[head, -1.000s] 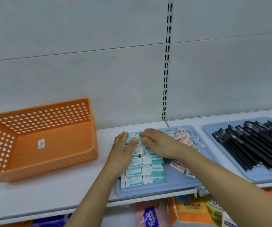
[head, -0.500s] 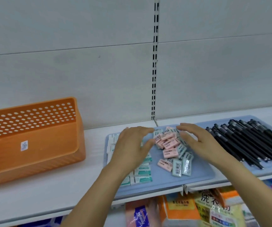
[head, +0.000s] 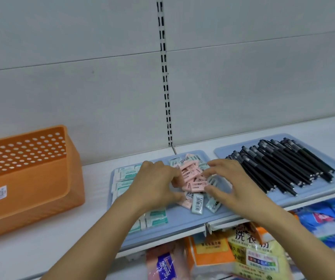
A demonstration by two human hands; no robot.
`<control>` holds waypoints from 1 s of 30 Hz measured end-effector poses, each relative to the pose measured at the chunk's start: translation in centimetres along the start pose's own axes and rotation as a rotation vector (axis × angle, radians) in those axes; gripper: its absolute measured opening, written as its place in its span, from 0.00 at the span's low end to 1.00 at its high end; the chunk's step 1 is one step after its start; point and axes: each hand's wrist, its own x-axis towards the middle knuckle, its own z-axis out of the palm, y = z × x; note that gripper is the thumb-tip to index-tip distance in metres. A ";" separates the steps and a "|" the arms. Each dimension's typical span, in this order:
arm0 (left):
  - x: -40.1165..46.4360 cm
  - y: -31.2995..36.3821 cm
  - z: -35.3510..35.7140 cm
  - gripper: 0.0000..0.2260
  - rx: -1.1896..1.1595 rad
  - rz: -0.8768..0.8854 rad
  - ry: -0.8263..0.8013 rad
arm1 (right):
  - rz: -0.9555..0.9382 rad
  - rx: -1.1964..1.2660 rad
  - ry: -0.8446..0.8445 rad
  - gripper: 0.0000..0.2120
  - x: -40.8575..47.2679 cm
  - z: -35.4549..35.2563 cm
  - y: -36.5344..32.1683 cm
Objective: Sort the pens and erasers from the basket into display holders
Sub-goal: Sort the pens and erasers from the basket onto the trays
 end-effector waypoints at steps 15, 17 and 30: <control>-1.0 1.6 -2.3 0.13 0.149 0.064 -0.034 | 0.064 0.104 0.084 0.07 -1.8 -0.2 0.9; -1.3 2.3 -2.6 0.12 0.004 0.032 0.001 | 0.024 0.150 0.116 0.09 -1.9 -0.5 0.3; -1.9 6.5 2.6 0.16 0.039 -0.114 0.176 | -0.057 0.014 -0.065 0.12 -2.7 -1.0 0.7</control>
